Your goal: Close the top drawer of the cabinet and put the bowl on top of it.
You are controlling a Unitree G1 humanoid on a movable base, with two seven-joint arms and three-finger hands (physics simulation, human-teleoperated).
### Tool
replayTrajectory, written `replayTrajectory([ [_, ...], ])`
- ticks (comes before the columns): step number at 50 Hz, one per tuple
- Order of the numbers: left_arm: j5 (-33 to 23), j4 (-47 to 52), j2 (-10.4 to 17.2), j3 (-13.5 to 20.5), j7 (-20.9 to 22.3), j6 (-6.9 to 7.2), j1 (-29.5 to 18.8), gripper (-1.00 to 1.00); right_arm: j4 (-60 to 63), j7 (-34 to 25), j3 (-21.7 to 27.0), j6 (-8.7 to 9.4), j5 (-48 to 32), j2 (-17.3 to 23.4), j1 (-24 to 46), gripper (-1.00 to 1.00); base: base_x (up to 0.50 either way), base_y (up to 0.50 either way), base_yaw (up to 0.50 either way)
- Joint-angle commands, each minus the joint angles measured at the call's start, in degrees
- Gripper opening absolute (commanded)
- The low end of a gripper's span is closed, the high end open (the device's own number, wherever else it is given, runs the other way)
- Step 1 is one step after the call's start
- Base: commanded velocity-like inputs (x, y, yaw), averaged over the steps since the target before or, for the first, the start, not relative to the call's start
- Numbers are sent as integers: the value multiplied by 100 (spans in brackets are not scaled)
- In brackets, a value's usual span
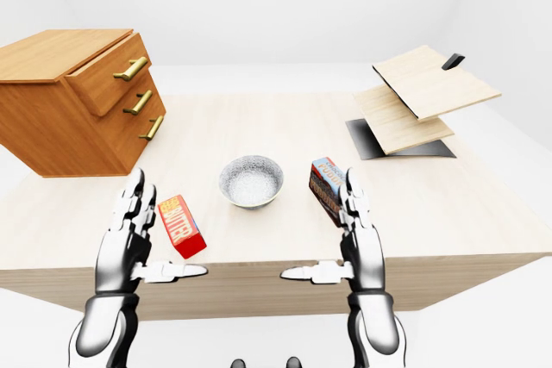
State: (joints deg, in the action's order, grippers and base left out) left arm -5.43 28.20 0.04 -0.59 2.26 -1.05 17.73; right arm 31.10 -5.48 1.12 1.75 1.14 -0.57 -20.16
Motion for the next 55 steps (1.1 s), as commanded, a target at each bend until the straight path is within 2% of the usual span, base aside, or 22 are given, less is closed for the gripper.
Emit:
replayTrajectory([
  [1,15,319,1,-30,61,-44,234,100,419,-60,-13,-91,58,-43,-341,100,0,0,0],
  [8,-21,299,-2,-72,54,-83,246,100,487,-121,-27,-124,95,-29,-416,100,2,0,0],
  [33,18,265,3,-37,83,-62,206,100,550,-161,-18,-202,91,-47,-496,100,18,0,0],
  [55,20,283,2,-72,68,-65,226,100,554,-189,27,-190,110,-59,-484,100,19,0,0],
])
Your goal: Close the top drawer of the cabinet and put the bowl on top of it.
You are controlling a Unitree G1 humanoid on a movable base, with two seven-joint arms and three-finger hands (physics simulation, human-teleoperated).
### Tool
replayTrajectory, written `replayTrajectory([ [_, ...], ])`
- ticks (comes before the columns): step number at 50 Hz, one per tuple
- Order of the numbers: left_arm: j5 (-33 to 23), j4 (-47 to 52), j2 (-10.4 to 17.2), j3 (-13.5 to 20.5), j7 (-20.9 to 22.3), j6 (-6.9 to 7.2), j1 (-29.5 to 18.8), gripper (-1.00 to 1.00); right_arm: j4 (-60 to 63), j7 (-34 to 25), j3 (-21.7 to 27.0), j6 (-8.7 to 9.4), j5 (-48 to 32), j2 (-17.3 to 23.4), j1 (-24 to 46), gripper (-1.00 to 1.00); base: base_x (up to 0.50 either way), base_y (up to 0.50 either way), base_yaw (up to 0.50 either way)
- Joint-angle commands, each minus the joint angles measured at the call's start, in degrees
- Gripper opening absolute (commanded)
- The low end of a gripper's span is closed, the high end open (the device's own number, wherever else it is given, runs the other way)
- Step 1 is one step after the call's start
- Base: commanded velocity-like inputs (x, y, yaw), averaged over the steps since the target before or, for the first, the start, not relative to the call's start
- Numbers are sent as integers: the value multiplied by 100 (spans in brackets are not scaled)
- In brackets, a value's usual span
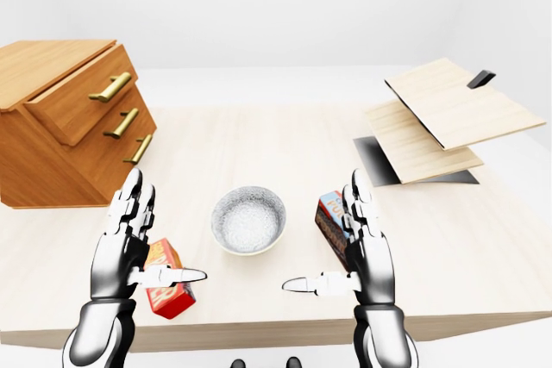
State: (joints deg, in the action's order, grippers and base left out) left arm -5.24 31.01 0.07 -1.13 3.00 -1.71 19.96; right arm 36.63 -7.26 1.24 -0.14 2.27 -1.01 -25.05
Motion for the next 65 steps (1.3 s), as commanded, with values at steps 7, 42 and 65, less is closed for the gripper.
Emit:
replayTrajectory([
  [7,13,32,3,-18,-13,21,7,100,-15,6,31,-15,-13,-32,23,100,19,0,0],
  [42,4,-31,4,4,11,-13,-16,100,-10,42,94,-285,-20,-61,-18,100,2,3,0],
  [65,-8,-66,11,-17,-3,23,-59,100,10,5,108,-235,33,-80,-5,100,11,21,0],
])
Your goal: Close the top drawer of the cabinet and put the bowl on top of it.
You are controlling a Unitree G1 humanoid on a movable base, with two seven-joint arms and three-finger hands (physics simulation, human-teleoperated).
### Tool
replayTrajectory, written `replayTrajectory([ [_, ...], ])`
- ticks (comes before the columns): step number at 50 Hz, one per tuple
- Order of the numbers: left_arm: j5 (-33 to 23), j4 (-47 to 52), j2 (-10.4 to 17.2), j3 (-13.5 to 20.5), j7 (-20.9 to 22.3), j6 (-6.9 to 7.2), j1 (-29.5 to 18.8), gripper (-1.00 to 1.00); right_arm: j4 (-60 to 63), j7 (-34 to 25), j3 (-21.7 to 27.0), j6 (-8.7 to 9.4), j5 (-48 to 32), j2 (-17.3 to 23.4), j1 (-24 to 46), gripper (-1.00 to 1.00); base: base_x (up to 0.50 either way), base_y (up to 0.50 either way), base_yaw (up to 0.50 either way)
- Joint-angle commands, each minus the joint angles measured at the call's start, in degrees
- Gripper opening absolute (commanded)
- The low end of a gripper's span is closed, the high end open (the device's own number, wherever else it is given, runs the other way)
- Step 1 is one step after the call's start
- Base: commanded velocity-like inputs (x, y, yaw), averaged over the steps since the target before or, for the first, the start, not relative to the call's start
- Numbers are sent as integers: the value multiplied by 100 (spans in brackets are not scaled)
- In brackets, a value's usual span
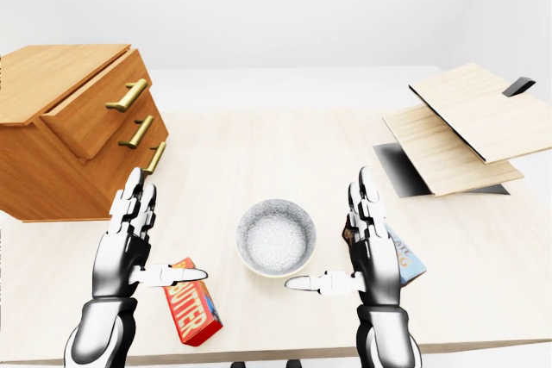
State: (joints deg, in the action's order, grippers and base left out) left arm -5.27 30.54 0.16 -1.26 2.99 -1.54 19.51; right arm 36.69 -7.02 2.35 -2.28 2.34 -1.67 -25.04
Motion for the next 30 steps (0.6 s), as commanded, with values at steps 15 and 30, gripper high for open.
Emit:
replayTrajectory([
  [15,16,33,4,3,15,46,2,100,103,-114,58,-13,133,-35,-68,100,0,0,0],
  [30,431,-50,107,864,204,654,-1080,100,53,-20,-128,-272,25,50,-247,100,0,0,0],
])
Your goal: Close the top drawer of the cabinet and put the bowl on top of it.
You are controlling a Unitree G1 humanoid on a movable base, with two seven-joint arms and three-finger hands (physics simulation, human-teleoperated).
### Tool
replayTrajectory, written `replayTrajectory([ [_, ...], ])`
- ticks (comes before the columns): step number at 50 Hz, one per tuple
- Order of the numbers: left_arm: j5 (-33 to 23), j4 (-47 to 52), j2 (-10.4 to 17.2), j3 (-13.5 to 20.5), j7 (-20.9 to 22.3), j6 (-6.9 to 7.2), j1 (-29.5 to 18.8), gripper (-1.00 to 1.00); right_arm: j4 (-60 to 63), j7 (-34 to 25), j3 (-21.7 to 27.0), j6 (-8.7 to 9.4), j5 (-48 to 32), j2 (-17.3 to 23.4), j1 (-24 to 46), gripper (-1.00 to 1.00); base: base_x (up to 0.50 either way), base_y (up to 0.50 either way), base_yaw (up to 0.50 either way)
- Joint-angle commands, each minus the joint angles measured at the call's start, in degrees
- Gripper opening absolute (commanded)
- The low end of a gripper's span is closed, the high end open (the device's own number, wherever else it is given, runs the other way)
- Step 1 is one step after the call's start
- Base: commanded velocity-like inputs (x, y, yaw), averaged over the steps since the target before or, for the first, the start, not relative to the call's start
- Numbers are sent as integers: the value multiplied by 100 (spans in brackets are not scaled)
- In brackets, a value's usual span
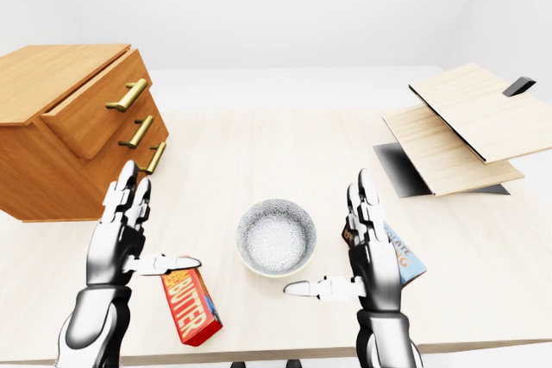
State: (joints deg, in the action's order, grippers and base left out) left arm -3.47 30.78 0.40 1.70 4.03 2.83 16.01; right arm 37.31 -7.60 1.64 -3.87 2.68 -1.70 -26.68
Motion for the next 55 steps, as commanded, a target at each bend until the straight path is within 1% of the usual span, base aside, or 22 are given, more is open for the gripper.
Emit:
replayTrajectory([
  [1,234,-143,96,581,106,217,-862,100,-5,27,-36,-113,11,54,-74,100,0,0,0],
  [2,517,-228,543,1005,100,217,-2231,100,36,14,-23,-113,42,46,-71,100,0,0,0],
  [3,542,-244,595,1032,86,217,-2342,100,18,9,-19,-113,38,43,-56,100,0,0,0],
  [16,639,-184,665,1039,49,217,-2388,100,17,-30,15,-113,38,14,-58,100,0,0,0],
  [23,613,-151,717,1040,26,217,-2510,100,22,-24,-3,-113,24,10,-70,100,0,0,0],
  [27,595,-285,744,1030,14,217,-2601,100,-71,1,11,-113,7,15,36,100,0,0,0],
  [31,573,-377,765,1009,-8,217,-2678,100,7,-42,8,-113,46,20,-58,100,0,0,0],
  [44,514,-830,855,949,-16,217,-2975,100,20,-66,63,-113,70,-6,-45,100,0,0,0],
  [55,467,-1083,913,960,23,217,-3084,100,69,-51,23,-113,52,-1,-93,100,0,0,0],
])
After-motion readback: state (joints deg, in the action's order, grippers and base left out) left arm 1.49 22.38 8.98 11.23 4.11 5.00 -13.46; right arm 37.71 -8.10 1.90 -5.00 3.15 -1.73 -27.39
